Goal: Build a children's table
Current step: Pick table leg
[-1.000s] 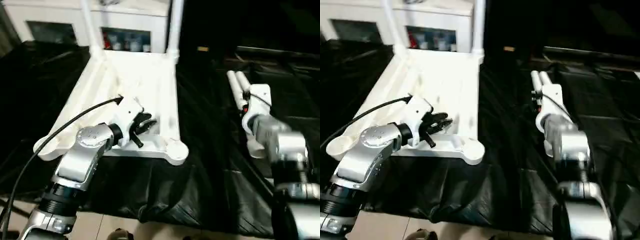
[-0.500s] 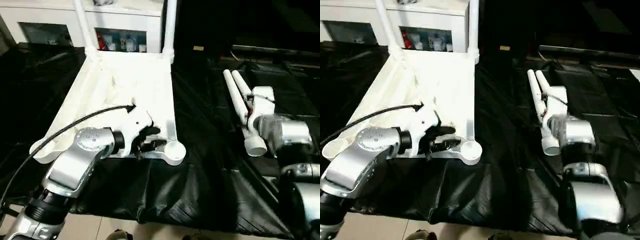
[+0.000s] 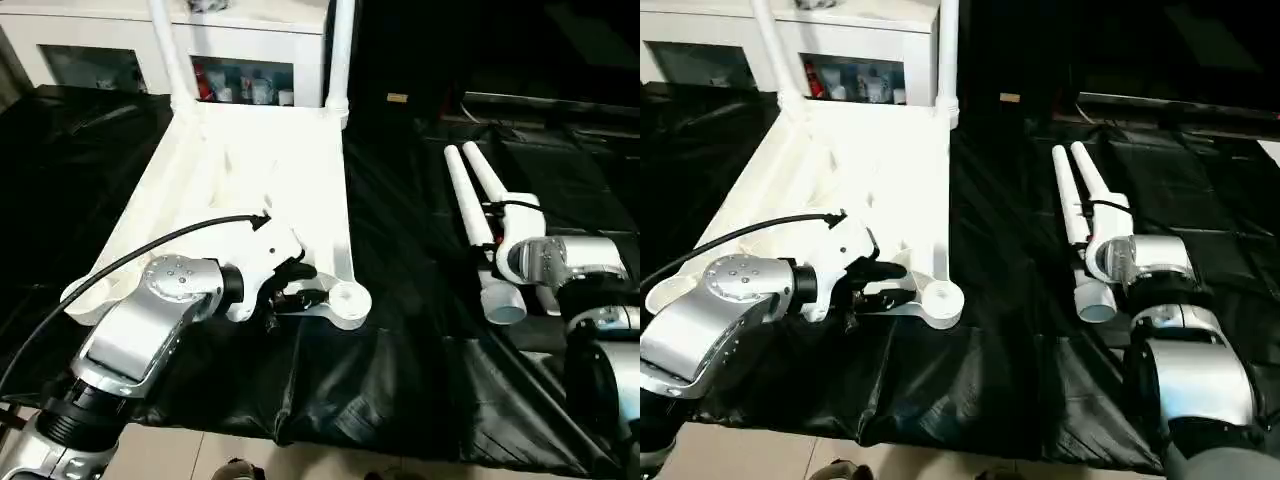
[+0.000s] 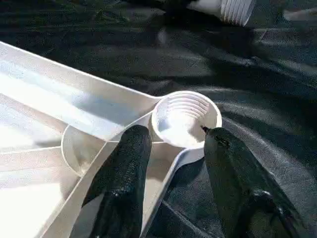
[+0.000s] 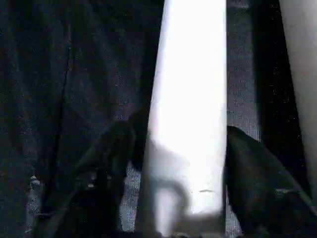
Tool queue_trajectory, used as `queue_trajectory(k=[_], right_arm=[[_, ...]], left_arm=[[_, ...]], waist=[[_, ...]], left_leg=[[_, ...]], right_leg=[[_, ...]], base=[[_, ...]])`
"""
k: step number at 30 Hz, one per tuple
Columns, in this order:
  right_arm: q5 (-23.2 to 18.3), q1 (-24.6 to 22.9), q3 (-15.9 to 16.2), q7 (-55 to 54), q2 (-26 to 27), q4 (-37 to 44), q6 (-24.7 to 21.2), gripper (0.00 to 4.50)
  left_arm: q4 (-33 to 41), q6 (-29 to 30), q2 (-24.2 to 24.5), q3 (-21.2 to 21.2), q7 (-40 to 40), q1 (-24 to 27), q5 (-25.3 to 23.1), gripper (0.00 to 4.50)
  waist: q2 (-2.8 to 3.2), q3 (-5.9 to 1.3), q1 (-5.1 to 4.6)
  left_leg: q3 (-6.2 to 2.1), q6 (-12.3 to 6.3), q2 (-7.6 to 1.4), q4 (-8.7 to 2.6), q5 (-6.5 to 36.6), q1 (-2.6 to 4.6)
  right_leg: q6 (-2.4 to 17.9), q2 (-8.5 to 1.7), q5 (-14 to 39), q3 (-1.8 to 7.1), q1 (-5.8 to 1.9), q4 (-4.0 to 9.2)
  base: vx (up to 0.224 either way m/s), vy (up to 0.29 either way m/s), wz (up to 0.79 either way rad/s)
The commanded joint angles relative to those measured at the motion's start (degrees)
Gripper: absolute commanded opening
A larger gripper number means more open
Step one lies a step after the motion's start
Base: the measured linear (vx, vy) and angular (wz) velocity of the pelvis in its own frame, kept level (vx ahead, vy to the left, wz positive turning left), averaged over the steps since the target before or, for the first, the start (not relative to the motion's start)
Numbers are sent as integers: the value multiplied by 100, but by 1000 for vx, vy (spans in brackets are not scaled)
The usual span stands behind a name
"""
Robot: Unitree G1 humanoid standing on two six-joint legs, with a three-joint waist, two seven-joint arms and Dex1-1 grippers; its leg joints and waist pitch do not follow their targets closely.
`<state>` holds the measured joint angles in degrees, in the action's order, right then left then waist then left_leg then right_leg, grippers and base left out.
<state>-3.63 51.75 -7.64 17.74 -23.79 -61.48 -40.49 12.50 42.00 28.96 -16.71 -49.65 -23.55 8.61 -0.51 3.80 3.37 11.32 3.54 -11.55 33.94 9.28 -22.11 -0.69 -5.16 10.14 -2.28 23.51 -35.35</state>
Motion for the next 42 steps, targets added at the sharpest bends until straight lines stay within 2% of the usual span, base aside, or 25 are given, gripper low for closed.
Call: queue_trajectory(k=[1, 2, 3, 7, 9, 12, 15, 16, 18, 19, 20, 21, 22, 23, 24, 25, 27, 29, 30, 31, 32, 35, 37, 41, 42], right_arm=[[50, 68, -20, -27, -60, -203, 84, 251], [45, 76, -31, -39, -59, -228, 101, 239], [36, 89, -57, -62, -60, -277, 135, 233], [-200, 78, -422, -361, -79, -457, 456, 197], [-226, 46, -440, -360, -87, -460, 503, 189], [-524, -75, -732, -282, -23, -242, 692, 183], [-841, -182, -984, -5, 73, 38, 870, 182], [-1269, -336, -1249, 485, 241, 560, 888, 182], [-1612, -512, -1410, 905, 392, 1106, 845, 182], [-2019, -839, -1443, 1440, 614, 1976, 804, 182], [-2258, -1036, -1409, 1692, 717, 2461, 691, 182], [-2258, -1036, -1409, 1692, 717, 2461, 691, 182], [-2481, -1220, -1366, 1916, 800, 2896, 547, 181], [-2729, -1424, -1295, 2153, 861, 3335, 393, 181], [-2948, -1603, -1220, 2360, 904, 3714, 245, 181], [-3015, -1655, -1194, 2409, 912, 3817, 206, 181], [-3306, -1934, -1014, 2659, 949, 4373, 22, 181], [-3431, -2057, -913, 2775, 965, 4644, -78, 181], [-3515, -2230, -698, 2953, 965, 5000, -156, 181], [-3529, -2346, -578, 3055, 981, 5231, -214, 181], [-3529, -2346, -578, 3055, 981, 5231, -214, 181], [-3433, -2515, -333, 3164, 1034, 5576, -283, 181], [-3423, -2551, -255, 3161, 1046, 5669, -290, 181], [-3302, -2582, -23, 3051, 1103, 5817, -203, 181], [-3196, -2581, 66, 2970, 1109, 5839, -122, 181]], left_arm=[[-3, -22, 60, -49, 75, -158, -99, 205], [-13, -25, 55, -41, 95, -163, -102, 205], [-25, -22, 39, -23, 138, -170, -102, 230], [-301, 165, -397, 328, 630, -352, 6, 250], [-369, 247, -537, 435, 771, -399, 49, 275], [-597, 109, -959, 741, 1229, -507, 98, 289], [-910, 231, -1348, 1061, 1643, -677, 200, 317], [-1146, 310, -1605, 1276, 1919, -844, 297, 325], [-1301, 409, -1811, 1443, 2052, -984, 440, 347], [-1435, 531, -2080, 1657, 2060, -1175, 737, 358], [-1481, 659, -2274, 1800, 2085, -1295, 935, 358], [-1481, 659, -2274, 1800, 2085, -1295, 935, 365], [-1528, 788, -2460, 1931, 2106, -1416, 1131, 371], [-1595, 900, -2662, 2063, 2160, -1551, 1317, 380], [-1677, 966, -2836, 2178, 2214, -1677, 1472, 391], [-1711, 976, -2890, 2215, 2241, -1719, 1509, 398], [-1955, 1025, -3144, 2390, 2394, -1961, 1672, 405], [-2086, 1046, -3254, 2472, 2459, -2079, 1756, 428], [-2249, 1091, -3424, 2615, 2549, -2243, 1924, 438], [-2310, 1157, -3526, 2731, 2585, -2338, 2061, 447], [-2310, 1157, -3526, 2731, 2585, -2338, 2061, 447], [-2259, 1352, -3630, 2878, 2630, -2412, 2252, 450], [-2234, 1406, -3628, 2873, 2652, -2401, 2256, 450], [-2290, 1400, -3571, 2827, 2807, -2342, 2105, 450], [-2315, 1378, -3582, 2876, 2902, -2347, 2094, 416]], waist=[[-52, -449, 16], [-25, -452, 16], [-29, -452, 15], [46, -446, 3], [37, -455, 13], [49, -457, 6], [0, -472, 5], [-24, -474, 2], [-24, -489, 15], [-120, -499, 16], [-93, -506, 50], [-76, -522, 73], [-115, -509, 53], [-97, -521, 91], [-99, -505, 131], [-99, -502, 139], [-118, -470, 165], [-116, -468, 180], [-81, -468, 216], [-106, -454, 209], [-94, -459, 206], [-102, -457, 220], [-111, -449, 205], [-96, -451, 207], [-93, -457, 205]], left_leg=[[-19, 152, -69, -317, 1098, 108], [-18, 171, -71, -314, 1116, 117], [-20, 183, -66, -314, 1122, 115], [-18, 268, -56, -307, 1352, 132], [-35, 283, -57, -311, 1453, 136], [-40, 263, -54, -311, 1570, 135], [-40, 154, -54, -301, 1480, 120], [-28, 50, -46, -296, 1378, 99], [-34, -46, -50, -285, 1259, 90], [-21, -216, -46, -283, 1008, 63], [-13, -269, -61, -272, 932, 90], [-39, -390, -83, -271, 662, 69], [-17, -444, -83, -279, 621, 66], [-28, -480, -99, -268, 593, 91], [2, -510, -92, -260, 667, 116], [-21, -519, -112, -277, 649, 103], [8, -445, -98, -279, 795, 121], [-23, -357, -102, -304, 916, 113], [-15, -286, -101, -300, 978, 141], [-30, -250, -106, -318, 1040, 133], [-41, -220, -99, -325, 1038, 108], [-52, -164, -101, -333, 1054, 97], [-64, -151, -94, -346, 1048, 72], [-66, -139, -97, -344, 1026, 81], [-67, -118, -101, -343, 990, 83]], right_leg=[[1270, -172, 1109, 135, -258, 358], [1266, -172, 1089, 137, -252, 360], [1274, -166, 1066, 134, -255, 354], [1305, -152, 1071, 131, -243, 372], [1319, -153, 1100, 117, -257, 373], [1277, -155, 1194, 112, -264, 393], [1256, -156, 1106, 103, -278, 400], [1245, -156, 1071, 107, -295, 414], [1255, -168, 928, 112, -314, 392], [1258, -161, 779, 108, -337, 387], [1284, -177, 678, 121, -327, 371], [1396, -189, 373, 113, -349, 323], [1434, -163, 319, 116, -337, 341], [1547, -185, 308, 104, -318, 327], [1553, -174, 340, 124, -319, 351], [1569, -186, 411, 112, -312, 352], [1464, -177, 691, 128, -295, 412], [1370, -199, 998, 110, -300, 435], [1274, -201, 1145, 118, -284, 468], [1214, -200, 1220, 115, -284, 482], [1182, -208, 1254, 109, -309, 468], [1100, -225, 1370, 105, -290, 491], [1021, -225, 1479, 100, -303, 495], [980, -221, 1465, 102, -285, 508], [983, -219, 1353, 105, -287, 494]], base=[[0, 0, 0], [0, 0, 0], [0, 0, 0], [0, 0, 0], [0, 0, 0], [0, 0, 0], [0, 0, 0], [0, 0, 0], [0, 0, 0], [0, 0, 0], [0, 0, 0], [0, 0, 0], [0, 0, 0], [0, 0, 0], [0, 0, 0], [0, 0, 0], [0, 0, 0], [0, 0, 0], [0, 0, 0], [0, 0, 0], [0, 0, 0], [0, 0, 0], [0, 0, 0], [0, 0, 0], [0, 0, 0]])
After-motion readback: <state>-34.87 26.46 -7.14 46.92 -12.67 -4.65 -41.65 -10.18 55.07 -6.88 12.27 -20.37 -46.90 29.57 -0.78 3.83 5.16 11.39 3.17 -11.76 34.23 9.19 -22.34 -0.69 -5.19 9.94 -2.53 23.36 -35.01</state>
